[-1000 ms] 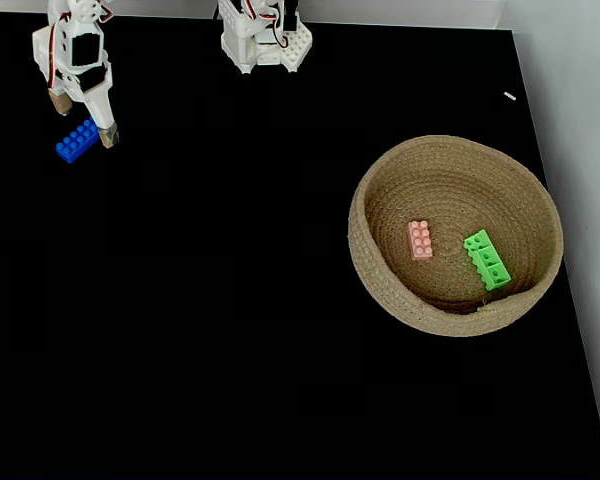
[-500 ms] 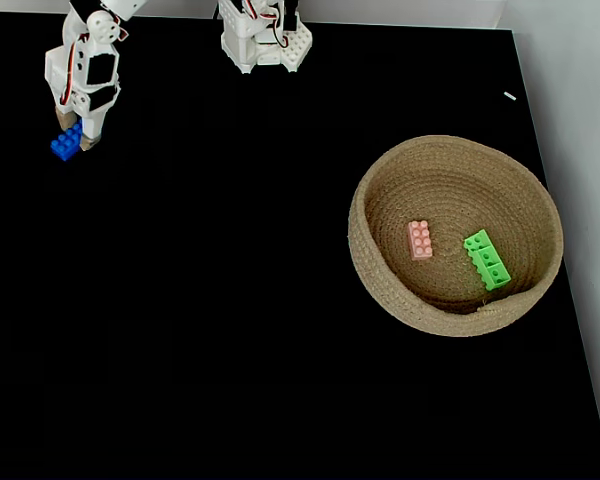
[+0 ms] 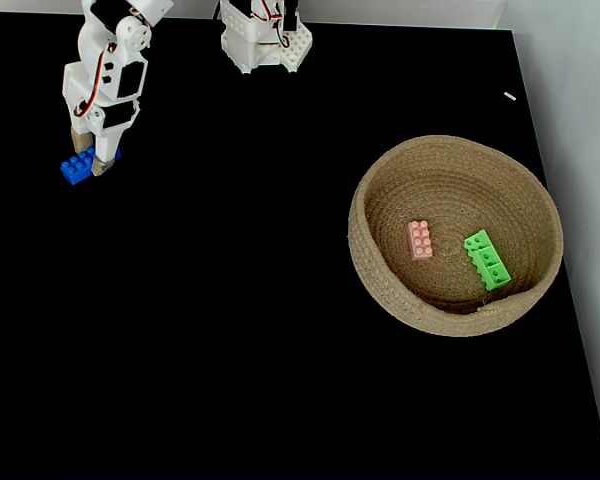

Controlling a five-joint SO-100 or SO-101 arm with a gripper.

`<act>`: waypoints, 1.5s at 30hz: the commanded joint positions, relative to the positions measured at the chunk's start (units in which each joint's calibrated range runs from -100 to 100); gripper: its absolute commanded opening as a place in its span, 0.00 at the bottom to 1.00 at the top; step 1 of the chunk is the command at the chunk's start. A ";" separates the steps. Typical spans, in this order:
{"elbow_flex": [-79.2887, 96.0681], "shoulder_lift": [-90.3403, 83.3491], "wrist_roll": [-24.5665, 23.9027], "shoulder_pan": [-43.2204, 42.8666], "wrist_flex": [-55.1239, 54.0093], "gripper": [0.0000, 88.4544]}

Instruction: Place the lego blocks in the tray

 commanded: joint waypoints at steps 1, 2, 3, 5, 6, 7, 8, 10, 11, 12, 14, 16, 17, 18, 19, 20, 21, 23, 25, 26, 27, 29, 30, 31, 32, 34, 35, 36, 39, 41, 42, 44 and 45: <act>-7.00 -9.49 -5.62 -10.52 2.10 0.00; -7.10 -10.53 -6.79 -13.16 2.10 0.00; -7.10 -11.30 -8.21 -15.88 2.27 0.00; -7.10 -12.50 -10.21 -21.40 2.52 0.00; -7.10 -12.76 -10.79 -24.12 2.52 0.00; -6.91 -12.93 -11.09 -26.85 2.52 0.00; -6.82 -12.93 -11.58 -29.57 1.93 0.00; -6.37 -12.93 -12.41 -34.92 0.19 0.00; -6.00 -12.93 -12.94 -37.65 -1.65 0.00; -5.45 -12.93 -13.43 -40.28 -3.48 0.00; -4.54 -13.02 -13.97 -45.48 -6.81 0.00; -4.18 -13.02 -14.21 -50.18 -8.56 0.00; -4.18 -13.02 -14.21 -52.40 -8.73 0.00; -4.00 -12.85 -14.21 -54.46 -8.73 0.00; -3.72 -12.85 -14.21 -56.44 -8.73 0.00; -3.17 -12.85 -14.26 -58.34 -8.73 0.00; -2.81 -12.85 -14.31 -60.07 -8.31 0.00; -2.81 -12.42 -14.70 -63.12 -5.98 0.00; -2.99 -11.99 -15.34 -65.35 -3.73 0.00; -2.99 -11.73 -15.48 -66.17 -2.73 0.00; -2.99 -11.39 -15.53 -66.75 -1.56 0.00; -3.36 -10.78 -15.19 -67.32 0.69 0.05; -3.90 -10.35 -15.09 -67.41 1.93 0.13; -4.45 -10.01 -14.75 -67.49 3.18 0.24; -4.72 -9.84 -14.65 -67.49 3.68 0.30; -5.82 -9.49 -14.70 -67.49 4.77 0.38; -6.28 -9.41 -14.70 -67.49 5.18 0.40; -6.82 -9.41 -14.85 -67.41 5.43 0.41; -8.28 -9.15 -15.19 -66.99 7.02 0.43; -8.74 -9.92 -15.73 -66.42 7.52 0.42; -8.46 -10.96 -15.82 -65.76 8.43 0.41; -6.37 -14.39 -15.92 -64.11 10.35 0.34; -5.27 -16.11 -16.02 -62.62 11.76 0.29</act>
